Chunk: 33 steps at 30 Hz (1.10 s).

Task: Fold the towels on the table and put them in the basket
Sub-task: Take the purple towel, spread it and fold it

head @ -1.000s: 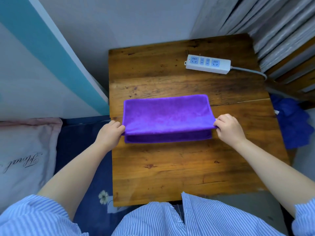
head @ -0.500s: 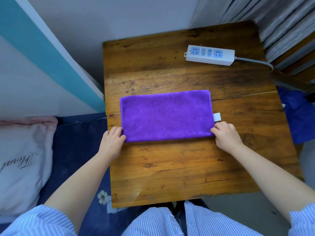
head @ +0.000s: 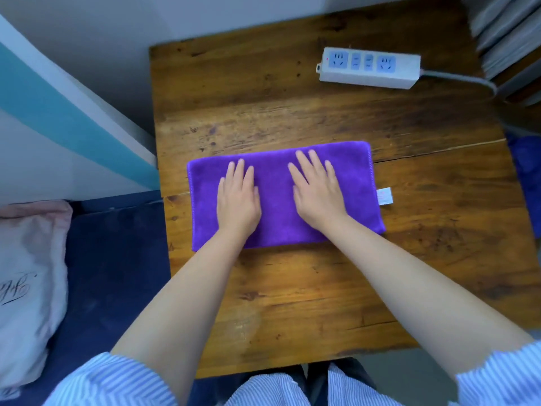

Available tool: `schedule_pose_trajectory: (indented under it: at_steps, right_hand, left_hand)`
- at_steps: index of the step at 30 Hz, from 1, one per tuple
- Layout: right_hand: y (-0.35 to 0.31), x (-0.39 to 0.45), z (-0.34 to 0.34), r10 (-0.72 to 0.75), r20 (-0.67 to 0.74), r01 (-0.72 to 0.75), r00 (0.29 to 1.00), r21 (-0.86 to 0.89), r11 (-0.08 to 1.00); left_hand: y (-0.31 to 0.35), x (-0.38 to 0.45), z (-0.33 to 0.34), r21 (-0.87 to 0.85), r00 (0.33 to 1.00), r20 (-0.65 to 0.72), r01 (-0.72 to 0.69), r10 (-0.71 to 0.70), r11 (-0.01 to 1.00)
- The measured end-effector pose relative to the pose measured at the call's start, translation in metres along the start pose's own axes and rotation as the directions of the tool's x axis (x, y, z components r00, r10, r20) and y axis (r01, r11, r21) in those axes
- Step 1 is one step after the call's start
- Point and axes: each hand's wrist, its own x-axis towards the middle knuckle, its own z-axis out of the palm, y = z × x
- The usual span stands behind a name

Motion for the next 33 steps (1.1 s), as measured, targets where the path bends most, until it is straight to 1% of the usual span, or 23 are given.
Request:
schedule_pose_trajectory:
  at_steps: [1,4,6,8,11,13,15,16,17,18,20,22,23,25,26,28,30,31,33]
  right_hand:
    - [-0.004,0.013,0.006,0.005,0.022,-0.005,1.000,0.013,1.000]
    - [-0.001,0.032,0.022,-0.005,0.147,0.002,0.989,0.023,1.000]
    - [0.010,0.034,0.028,0.016,0.160,-0.018,0.987,0.008,1.000]
    - [0.027,0.033,0.028,0.101,0.158,-0.102,0.982,-0.005,0.995]
    - [0.054,0.023,0.020,0.281,0.145,-0.283,0.949,-0.006,0.959]
    - [0.067,0.012,0.016,0.374,0.130,-0.378,0.918,0.011,0.926]
    - [0.072,-0.001,0.015,0.466,0.114,-0.471,0.877,0.021,0.882]
    - [0.069,-0.007,0.015,0.491,0.096,-0.496,0.866,0.027,0.868]
    - [0.061,-0.014,0.017,0.489,0.070,-0.493,0.869,0.042,0.869]
    - [0.049,-0.021,0.019,0.452,0.038,-0.453,0.891,0.060,0.889]
    - [0.019,-0.036,0.027,0.309,-0.001,-0.308,0.951,0.065,0.949]
    - [-0.007,-0.051,0.036,0.221,0.059,-0.224,0.974,0.048,0.974]
    - [-0.014,-0.058,0.039,0.203,0.107,-0.208,0.973,0.038,0.977]
    - [-0.014,-0.069,0.044,0.208,0.176,-0.215,0.962,0.024,0.976]
    - [-0.008,-0.073,0.046,0.220,0.186,-0.229,0.958,0.028,0.973]
    - [0.009,-0.084,0.045,0.268,0.186,-0.285,0.945,0.073,0.956]
    - [0.024,-0.095,0.039,0.357,0.164,-0.379,0.919,0.132,0.916]
    - [0.032,-0.099,0.034,0.425,0.144,-0.445,0.894,0.163,0.881]
    - [0.046,-0.105,0.023,0.576,0.091,-0.580,0.813,0.231,0.782]
  left_hand:
    - [0.003,0.012,0.006,0.028,1.000,0.014,0.007,-0.007,1.000]
    - [-0.004,0.027,0.017,0.109,0.999,0.046,-0.005,0.000,0.994]
    - [-0.018,0.031,0.023,0.129,0.998,0.059,-0.025,0.017,0.991]
    - [-0.032,0.032,0.022,0.115,0.999,0.051,-0.001,-0.005,0.993]
    - [-0.052,0.034,0.014,0.118,0.995,0.037,0.084,-0.089,0.989]
    - [-0.063,0.034,0.010,0.087,0.978,0.016,0.207,-0.209,0.974]
    - [-0.071,0.032,0.006,0.036,0.939,-0.013,0.345,-0.345,0.938]
    - [-0.071,0.029,0.005,0.028,0.923,-0.030,0.383,-0.383,0.923]
    - [-0.069,0.023,0.005,0.034,0.918,-0.045,0.395,-0.394,0.918]
    - [-0.063,0.016,0.007,0.052,0.926,-0.053,0.375,-0.373,0.925]
    - [-0.040,-0.005,0.014,0.068,0.969,-0.032,0.247,-0.245,0.967]
    - [-0.018,-0.027,0.027,0.086,0.996,0.027,0.081,-0.084,0.993]
    - [-0.011,-0.036,0.033,0.086,0.995,0.082,0.055,-0.062,0.995]
    - [-0.005,-0.050,0.037,0.129,0.979,0.186,0.062,-0.086,0.990]
    - [-0.007,-0.054,0.040,0.154,0.976,0.198,0.063,-0.094,0.986]
    - [-0.008,-0.057,0.042,0.136,0.980,0.181,0.059,-0.084,0.989]
    - [-0.006,-0.060,0.039,0.140,0.976,0.200,0.059,-0.087,0.988]
    - [-0.005,-0.060,0.039,0.153,0.975,0.205,0.056,-0.087,0.987]
    - [0.001,-0.057,0.036,0.149,0.981,0.188,0.027,-0.055,0.989]
